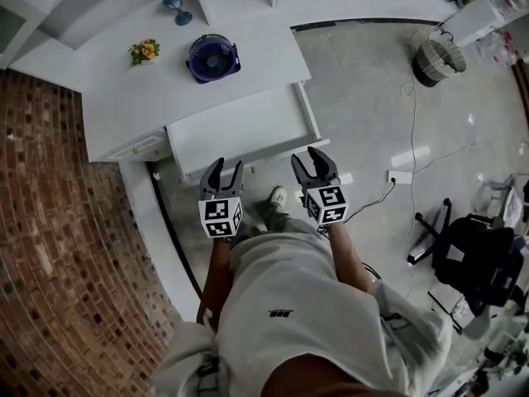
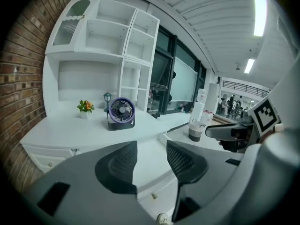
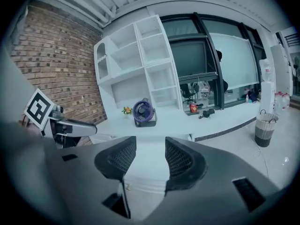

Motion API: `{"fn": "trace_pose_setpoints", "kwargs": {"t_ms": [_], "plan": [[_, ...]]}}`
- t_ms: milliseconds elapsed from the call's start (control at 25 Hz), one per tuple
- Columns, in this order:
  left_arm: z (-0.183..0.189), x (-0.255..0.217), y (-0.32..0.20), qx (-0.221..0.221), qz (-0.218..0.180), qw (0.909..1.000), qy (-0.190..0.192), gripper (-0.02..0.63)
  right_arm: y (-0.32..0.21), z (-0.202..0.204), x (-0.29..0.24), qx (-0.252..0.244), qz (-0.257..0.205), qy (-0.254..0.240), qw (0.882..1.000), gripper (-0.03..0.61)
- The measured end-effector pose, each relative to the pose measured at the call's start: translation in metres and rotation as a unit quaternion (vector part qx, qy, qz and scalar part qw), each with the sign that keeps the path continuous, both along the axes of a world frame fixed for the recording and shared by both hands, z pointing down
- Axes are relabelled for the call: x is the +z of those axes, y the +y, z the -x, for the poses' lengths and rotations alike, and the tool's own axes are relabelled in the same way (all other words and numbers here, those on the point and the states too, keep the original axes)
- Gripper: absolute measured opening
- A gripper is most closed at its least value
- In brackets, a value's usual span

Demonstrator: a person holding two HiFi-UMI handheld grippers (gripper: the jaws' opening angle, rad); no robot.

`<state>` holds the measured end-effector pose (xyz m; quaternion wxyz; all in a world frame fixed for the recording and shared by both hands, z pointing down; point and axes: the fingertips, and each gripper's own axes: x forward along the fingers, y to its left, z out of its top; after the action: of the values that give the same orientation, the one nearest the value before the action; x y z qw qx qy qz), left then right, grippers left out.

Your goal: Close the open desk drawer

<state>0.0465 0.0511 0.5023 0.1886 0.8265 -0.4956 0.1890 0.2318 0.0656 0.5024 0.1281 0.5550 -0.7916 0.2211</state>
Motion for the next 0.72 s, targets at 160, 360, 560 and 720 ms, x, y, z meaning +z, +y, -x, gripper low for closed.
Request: {"fn": "trace_pose_setpoints", "kwargs": {"t_ms": [160, 360, 560, 720], "plan": [[0.007, 0.023, 0.005, -0.022, 0.022, 0.9995, -0.008, 0.218, -0.002, 0.006, 0.025, -0.010, 0.021, -0.015, 1.000, 0.196], [0.024, 0.054, 0.010, -0.044, 0.053, 0.9975, -0.012, 0.227, 0.001, 0.017, 0.062, -0.026, 0.056, -0.006, 0.998, 0.196], [0.039, 0.090, 0.018, -0.064, 0.088, 0.9940, -0.008, 0.229, 0.005, 0.025, 0.091, -0.040, 0.079, 0.022, 0.996, 0.198], [0.047, 0.110, 0.027, -0.084, 0.113, 0.9899, -0.009, 0.230, 0.010, 0.022, 0.111, -0.041, 0.100, 0.040, 0.993, 0.198]]}}
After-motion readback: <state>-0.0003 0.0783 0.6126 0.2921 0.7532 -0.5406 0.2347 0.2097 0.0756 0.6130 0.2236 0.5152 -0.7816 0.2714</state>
